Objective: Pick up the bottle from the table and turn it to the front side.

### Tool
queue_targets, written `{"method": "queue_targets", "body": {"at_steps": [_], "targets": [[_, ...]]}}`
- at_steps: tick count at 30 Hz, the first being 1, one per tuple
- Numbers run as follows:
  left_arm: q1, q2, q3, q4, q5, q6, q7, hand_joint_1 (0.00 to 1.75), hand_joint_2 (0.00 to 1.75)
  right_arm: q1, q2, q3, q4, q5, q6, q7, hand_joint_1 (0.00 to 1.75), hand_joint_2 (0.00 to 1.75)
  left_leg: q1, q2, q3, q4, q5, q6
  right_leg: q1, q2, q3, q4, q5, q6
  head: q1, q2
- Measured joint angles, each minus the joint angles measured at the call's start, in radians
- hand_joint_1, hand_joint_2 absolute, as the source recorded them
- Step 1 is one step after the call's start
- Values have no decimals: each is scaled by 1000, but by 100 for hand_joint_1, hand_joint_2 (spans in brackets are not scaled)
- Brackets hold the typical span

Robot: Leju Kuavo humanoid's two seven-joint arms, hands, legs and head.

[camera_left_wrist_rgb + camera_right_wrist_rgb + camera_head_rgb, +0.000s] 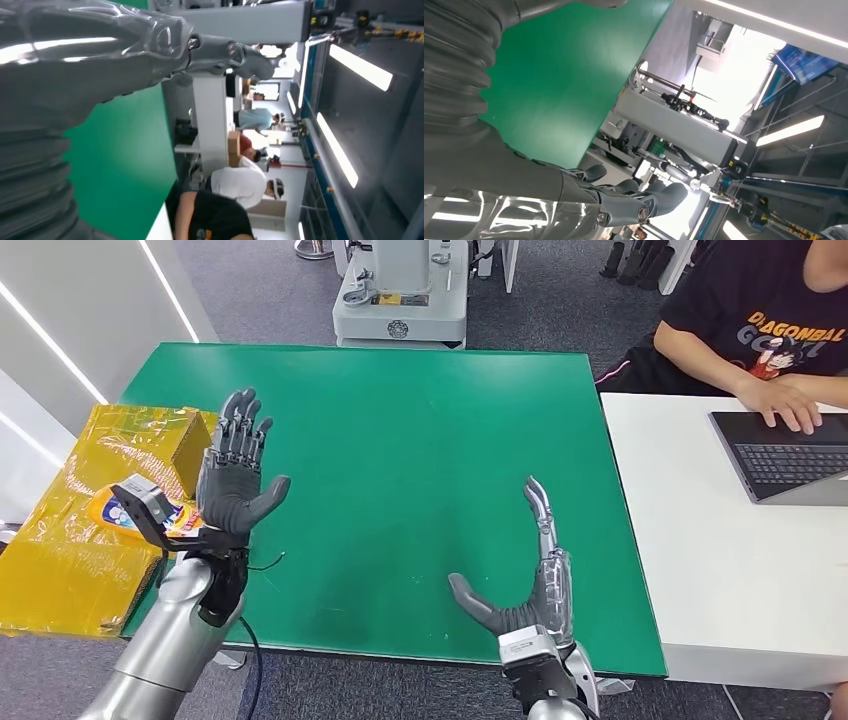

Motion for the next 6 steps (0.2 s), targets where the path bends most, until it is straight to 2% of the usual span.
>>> {"method": "queue_targets", "body": {"at_steps": [6], "targets": [[35, -47, 1, -43, 54, -4, -19, 0, 175, -1, -2, 0, 2, -30, -32, -15, 0, 175, 0, 0, 0, 0, 0, 0, 0, 0, 0, 1, 0, 0, 0, 0]]}}
